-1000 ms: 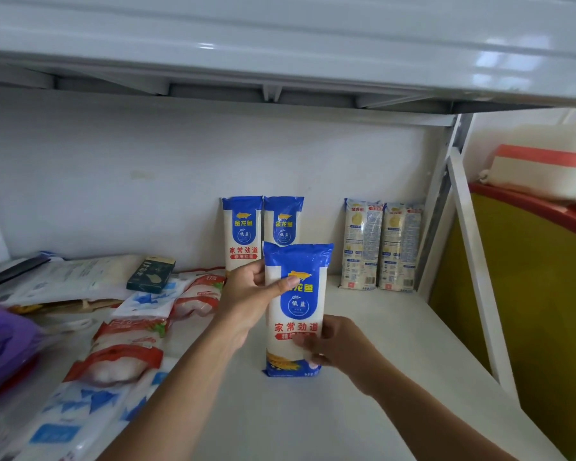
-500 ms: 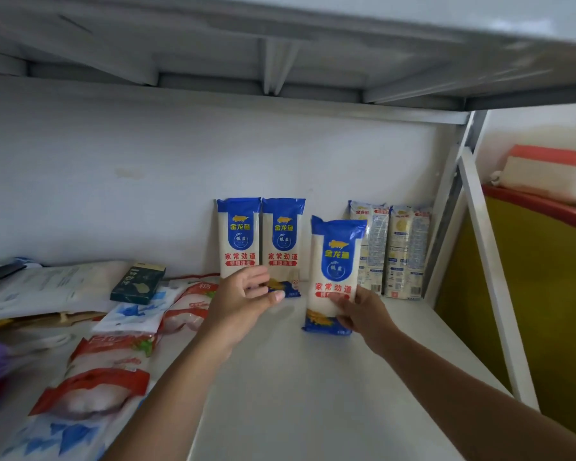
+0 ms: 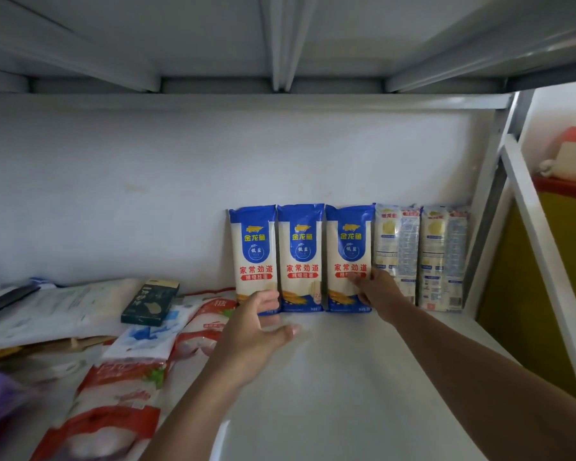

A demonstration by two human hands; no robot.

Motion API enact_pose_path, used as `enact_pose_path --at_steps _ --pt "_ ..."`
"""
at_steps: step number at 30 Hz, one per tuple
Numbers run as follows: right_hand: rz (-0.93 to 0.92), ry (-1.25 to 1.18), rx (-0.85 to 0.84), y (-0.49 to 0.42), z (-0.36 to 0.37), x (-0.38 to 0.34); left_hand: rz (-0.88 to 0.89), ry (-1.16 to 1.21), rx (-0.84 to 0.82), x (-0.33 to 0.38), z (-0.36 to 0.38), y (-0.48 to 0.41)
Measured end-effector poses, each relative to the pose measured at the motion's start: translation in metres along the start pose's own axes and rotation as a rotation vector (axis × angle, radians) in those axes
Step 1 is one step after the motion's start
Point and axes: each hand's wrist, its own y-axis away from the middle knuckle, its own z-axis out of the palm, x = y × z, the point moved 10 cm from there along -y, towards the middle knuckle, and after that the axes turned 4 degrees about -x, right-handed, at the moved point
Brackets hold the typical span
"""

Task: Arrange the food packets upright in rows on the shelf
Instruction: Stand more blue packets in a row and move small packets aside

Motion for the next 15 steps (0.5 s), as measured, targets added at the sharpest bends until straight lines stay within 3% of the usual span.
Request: enact_pose_path --at_steps 15 --pt "-0.004 -0.013 -0.001 -0.008 0.002 0.003 -0.021 -0.053 -0.022 0.007 0.010 0.006"
